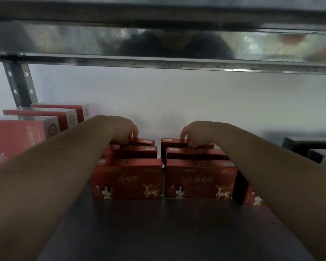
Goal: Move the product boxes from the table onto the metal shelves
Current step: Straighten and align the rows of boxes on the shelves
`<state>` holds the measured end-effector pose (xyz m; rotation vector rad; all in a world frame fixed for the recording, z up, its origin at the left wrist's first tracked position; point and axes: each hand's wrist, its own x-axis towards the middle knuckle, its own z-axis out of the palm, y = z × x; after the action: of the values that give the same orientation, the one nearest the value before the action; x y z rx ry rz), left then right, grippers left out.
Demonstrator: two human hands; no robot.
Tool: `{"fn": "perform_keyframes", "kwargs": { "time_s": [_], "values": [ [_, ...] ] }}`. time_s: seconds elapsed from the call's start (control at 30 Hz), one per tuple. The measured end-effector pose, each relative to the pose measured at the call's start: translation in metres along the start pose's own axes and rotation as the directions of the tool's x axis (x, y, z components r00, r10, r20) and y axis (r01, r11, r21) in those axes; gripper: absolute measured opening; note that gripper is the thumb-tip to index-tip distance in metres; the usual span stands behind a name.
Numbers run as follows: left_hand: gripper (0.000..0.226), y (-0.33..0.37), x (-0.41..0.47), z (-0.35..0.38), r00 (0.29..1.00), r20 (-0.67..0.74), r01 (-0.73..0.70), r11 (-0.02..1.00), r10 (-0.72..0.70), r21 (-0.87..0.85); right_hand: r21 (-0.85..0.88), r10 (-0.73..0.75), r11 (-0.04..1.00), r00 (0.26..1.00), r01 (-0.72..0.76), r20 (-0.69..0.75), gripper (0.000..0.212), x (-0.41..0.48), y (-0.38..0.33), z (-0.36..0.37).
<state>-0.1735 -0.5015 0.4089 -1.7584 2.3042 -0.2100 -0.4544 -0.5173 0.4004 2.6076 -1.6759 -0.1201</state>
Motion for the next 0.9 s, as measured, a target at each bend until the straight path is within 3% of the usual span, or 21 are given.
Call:
{"fn": "perform_keyframes", "kwargs": {
  "time_s": [0.9],
  "values": [
    [0.042,-0.009,0.009,0.004,1.000,-0.024,-0.017,0.999,0.016,-0.045,-0.020,0.044,0.999,0.998,-0.045,-0.049,0.043,0.016,-0.006,0.008]
  ]
}}
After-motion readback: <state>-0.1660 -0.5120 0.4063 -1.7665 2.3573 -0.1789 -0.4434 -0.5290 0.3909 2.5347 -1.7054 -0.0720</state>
